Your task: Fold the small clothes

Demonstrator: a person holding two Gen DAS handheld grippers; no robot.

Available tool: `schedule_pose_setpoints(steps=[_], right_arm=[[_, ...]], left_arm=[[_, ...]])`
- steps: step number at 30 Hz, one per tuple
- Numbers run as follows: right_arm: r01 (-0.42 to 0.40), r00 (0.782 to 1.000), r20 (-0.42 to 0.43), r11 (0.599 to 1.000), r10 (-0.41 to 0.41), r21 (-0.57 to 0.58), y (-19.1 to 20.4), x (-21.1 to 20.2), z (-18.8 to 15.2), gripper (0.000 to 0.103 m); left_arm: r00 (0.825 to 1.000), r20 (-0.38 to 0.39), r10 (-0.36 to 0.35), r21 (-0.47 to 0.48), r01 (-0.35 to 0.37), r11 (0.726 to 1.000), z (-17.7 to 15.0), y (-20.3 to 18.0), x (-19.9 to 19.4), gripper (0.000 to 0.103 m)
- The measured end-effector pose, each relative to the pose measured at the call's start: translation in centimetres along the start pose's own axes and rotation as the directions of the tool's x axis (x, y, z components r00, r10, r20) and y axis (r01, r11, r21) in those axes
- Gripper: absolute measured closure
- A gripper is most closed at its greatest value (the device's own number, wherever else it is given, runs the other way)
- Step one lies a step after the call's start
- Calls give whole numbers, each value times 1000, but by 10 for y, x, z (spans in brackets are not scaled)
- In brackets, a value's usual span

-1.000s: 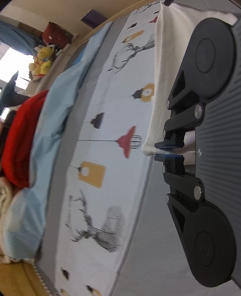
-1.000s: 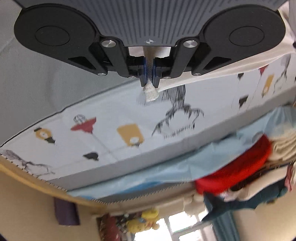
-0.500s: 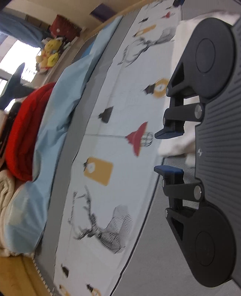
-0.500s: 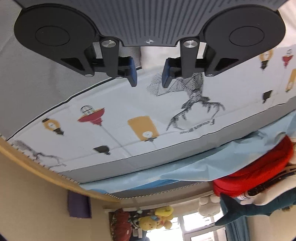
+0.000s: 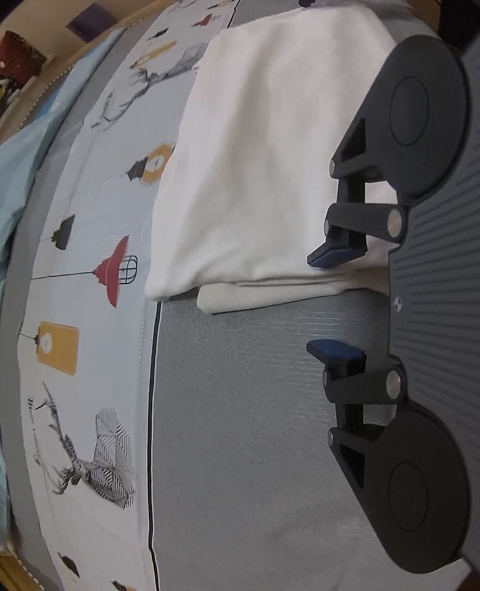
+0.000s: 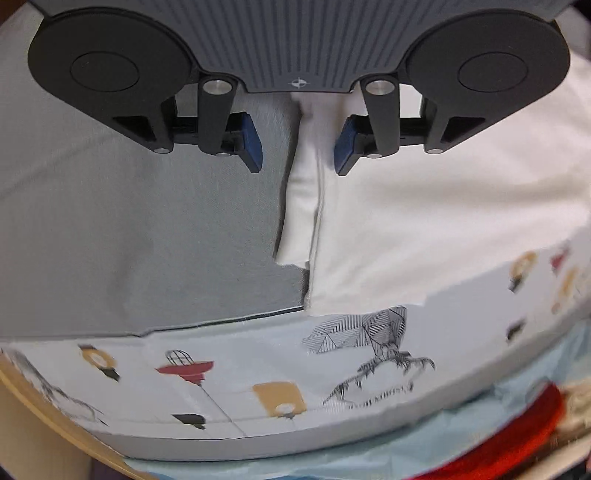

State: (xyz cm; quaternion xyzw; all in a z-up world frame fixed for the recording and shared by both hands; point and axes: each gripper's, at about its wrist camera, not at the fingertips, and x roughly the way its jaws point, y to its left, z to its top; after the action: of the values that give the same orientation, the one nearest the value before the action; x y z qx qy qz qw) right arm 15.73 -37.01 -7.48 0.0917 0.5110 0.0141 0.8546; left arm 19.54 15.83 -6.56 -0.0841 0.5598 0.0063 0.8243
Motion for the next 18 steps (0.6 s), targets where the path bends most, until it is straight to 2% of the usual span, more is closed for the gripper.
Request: schedule_pose_setpoints(steps=[3, 5, 6, 7, 9, 10, 11, 12, 13, 14, 15, 18], right_arm=[[-22, 999, -41, 998, 19, -62, 0, -10, -17, 58], [-44, 995, -89, 997, 39, -61, -4, -11, -27, 58], [-49, 992, -116, 997, 43, -57, -6, -11, -32, 58], [-46, 990, -138, 997, 38, -58, -8, -11, -38, 58], [-28, 985, -173, 997, 15, -73, -9, -8, -45, 58], [-26, 983, -186, 996, 10, -80, -9, -6, -47, 58], [-23, 980, -198, 996, 5, -88, -8, -6, -51, 59], [-23, 980, -200, 995, 4, -96, -8, -7, -53, 63], [-33, 981, -194, 994, 13, -101, -7, -10, -53, 81], [-47, 983, -182, 994, 27, -103, -7, -14, -53, 92], [-60, 986, -162, 993, 43, -100, -7, -20, -52, 98], [-99, 989, -112, 994, 93, -44, -14, -42, -50, 99]], left_arm=[[998, -37, -56, 2, 56, 998, -13, -2, -8, 55], [992, -82, -95, 10, 96, 995, -22, -6, -7, 60], [989, -104, -101, 21, 103, 994, -28, -9, -7, 64], [988, -121, -94, 38, 99, 994, -34, -11, -6, 73], [988, -149, -52, 110, 69, 992, -44, -19, -3, 83], [986, -163, -45, 133, 67, 989, -48, -21, -1, 98], [982, -182, -46, 148, 74, 986, -52, -22, 0, 98], [983, -177, -41, 163, 71, 984, -53, -22, -2, 98], [985, -164, -45, 167, 72, 983, -54, -21, -5, 99], [987, -150, -64, 147, 86, 985, -54, -18, -10, 99], [987, -136, -80, 125, 97, 987, -54, -14, -15, 99], [989, -93, -117, 96, 126, 987, -60, -7, -32, 99]])
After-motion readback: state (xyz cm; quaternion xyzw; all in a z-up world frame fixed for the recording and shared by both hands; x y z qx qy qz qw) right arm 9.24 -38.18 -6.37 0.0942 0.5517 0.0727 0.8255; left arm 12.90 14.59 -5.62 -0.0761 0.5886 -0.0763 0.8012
